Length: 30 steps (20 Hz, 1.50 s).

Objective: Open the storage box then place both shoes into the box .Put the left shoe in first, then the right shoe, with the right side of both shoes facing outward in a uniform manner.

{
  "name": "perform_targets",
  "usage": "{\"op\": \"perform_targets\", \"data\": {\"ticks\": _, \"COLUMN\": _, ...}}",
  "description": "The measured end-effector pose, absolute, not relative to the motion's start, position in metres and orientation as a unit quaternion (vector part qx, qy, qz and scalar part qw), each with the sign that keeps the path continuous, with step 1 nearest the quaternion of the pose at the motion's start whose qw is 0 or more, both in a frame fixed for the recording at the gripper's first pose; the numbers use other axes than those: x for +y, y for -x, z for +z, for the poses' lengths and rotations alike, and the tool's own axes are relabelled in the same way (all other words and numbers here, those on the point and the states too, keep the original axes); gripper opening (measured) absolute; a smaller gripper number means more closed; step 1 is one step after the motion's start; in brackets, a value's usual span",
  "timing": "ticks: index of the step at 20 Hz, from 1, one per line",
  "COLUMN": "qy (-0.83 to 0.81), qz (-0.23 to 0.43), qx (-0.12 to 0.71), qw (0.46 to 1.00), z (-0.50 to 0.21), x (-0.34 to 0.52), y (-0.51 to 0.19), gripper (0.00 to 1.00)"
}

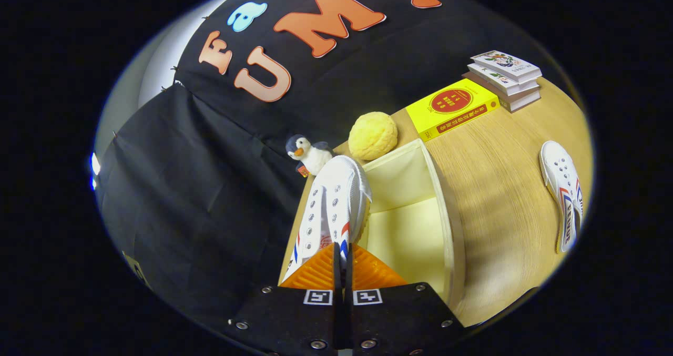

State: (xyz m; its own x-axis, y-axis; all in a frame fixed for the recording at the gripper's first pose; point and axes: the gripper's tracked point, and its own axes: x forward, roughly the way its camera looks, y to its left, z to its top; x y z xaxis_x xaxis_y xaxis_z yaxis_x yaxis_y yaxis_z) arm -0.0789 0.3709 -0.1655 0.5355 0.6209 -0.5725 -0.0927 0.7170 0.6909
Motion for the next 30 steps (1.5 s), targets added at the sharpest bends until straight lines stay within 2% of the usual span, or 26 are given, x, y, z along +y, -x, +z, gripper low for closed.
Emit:
{"op": "perform_targets", "data": {"ticks": 10, "qy": -0.254, "qz": 0.186, "qx": 0.459, "qw": 0.831, "z": -0.218, "x": 0.408, "y": 0.080, "gripper": 0.00}}
{"op": "perform_targets", "data": {"ticks": 13, "qy": -0.249, "qz": 0.192, "qx": 0.479, "qw": 0.820, "z": -0.226, "x": 0.419, "y": 0.086, "gripper": 0.06}}
{"op": "perform_targets", "data": {"ticks": 15, "qy": -0.269, "qz": 0.200, "qx": 0.465, "qw": 0.819, "z": -0.211, "x": 0.423, "y": 0.082, "gripper": 0.18}}
{"op": "perform_targets", "data": {"ticks": 16, "qy": -0.267, "qz": 0.200, "qx": 0.463, "qw": 0.821, "z": -0.207, "x": 0.421, "y": 0.080, "gripper": 0.42}}
{"op": "perform_targets", "data": {"ticks": 18, "qy": -0.265, "qz": 0.200, "qx": 0.455, "qw": 0.826, "z": -0.199, "x": 0.412, "y": 0.077, "gripper": 0.70}}
{"op": "perform_targets", "data": {"ticks": 19, "qy": -0.269, "qz": 0.200, "qx": 0.453, "qw": 0.826, "z": -0.195, "x": 0.408, "y": 0.077, "gripper": 0.78}}
{"op": "perform_targets", "data": {"ticks": 20, "qy": -0.273, "qz": 0.199, "qx": 0.451, "qw": 0.826, "z": -0.193, "x": 0.403, "y": 0.077, "gripper": 0.92}}
{"op": "perform_targets", "data": {"ticks": 22, "qy": -0.282, "qz": 0.198, "qx": 0.447, "qw": 0.826, "z": -0.184, "x": 0.392, "y": 0.077, "gripper": 0.98}}
{"op": "perform_targets", "data": {"ticks": 30, "qy": -0.286, "qz": 0.205, "qx": 0.415, "qw": 0.839, "z": -0.154, "x": 0.329, "y": 0.076, "gripper": 0.98}}
